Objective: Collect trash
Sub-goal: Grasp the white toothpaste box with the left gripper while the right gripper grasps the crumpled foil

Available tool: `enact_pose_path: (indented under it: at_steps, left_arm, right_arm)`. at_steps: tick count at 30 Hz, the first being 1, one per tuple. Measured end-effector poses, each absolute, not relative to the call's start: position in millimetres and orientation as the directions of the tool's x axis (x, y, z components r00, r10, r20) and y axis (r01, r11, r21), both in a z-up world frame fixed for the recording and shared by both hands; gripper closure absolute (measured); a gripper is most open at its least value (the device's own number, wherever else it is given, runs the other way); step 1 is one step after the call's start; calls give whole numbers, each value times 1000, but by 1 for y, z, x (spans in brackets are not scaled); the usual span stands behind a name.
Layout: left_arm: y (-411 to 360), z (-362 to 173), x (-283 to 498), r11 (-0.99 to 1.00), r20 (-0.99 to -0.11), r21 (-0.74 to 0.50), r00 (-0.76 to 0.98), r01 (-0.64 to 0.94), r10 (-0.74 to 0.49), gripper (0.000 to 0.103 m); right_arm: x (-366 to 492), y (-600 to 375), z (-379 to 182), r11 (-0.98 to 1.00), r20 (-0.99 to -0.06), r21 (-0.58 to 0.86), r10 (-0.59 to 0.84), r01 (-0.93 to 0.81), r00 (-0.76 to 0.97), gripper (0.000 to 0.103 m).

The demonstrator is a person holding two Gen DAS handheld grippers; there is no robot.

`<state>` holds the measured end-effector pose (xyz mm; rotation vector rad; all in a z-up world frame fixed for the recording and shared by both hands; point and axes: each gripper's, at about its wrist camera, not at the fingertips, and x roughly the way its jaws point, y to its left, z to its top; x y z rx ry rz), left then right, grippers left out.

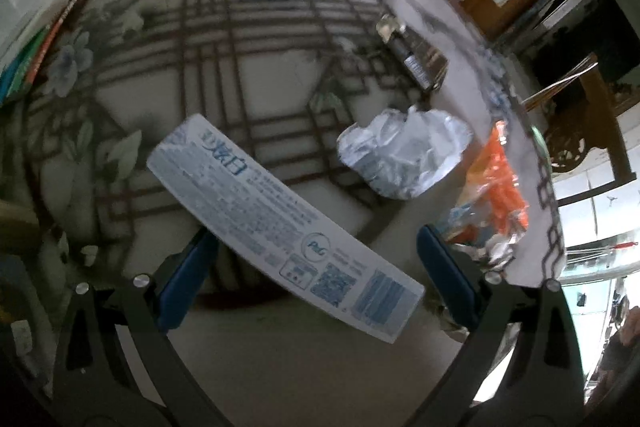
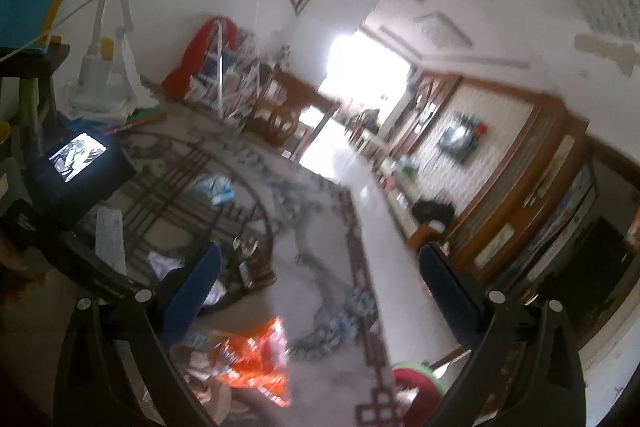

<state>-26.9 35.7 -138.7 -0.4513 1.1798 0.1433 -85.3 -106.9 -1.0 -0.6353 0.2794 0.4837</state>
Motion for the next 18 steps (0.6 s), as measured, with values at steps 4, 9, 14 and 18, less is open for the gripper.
enact_pose_path:
  at_steps: [4, 9, 14, 18]
  left_arm:
    - [42, -150, -26, 878, -928, -272, 348, -394, -131, 9]
    - [51, -152, -29, 847, -910, -344, 366, -406, -195, 46]
    - [67, -146, -28, 865, -912, -326, 368, -381, -182, 68]
    - [80, -142, -31, 857, -913, -317, 376, -405, -160, 65]
  right_arm:
    - [-61, -110, -11, 728, -545, -376, 326, -573, 772, 7]
    - [-27, -108, -27, 729, -711, -200, 352, -655, 609, 7]
    - [17, -89, -48, 633, -823, 53, 466, -772, 326, 8]
    - [45, -64, -65, 594, -858, 152, 476, -790, 192, 8]
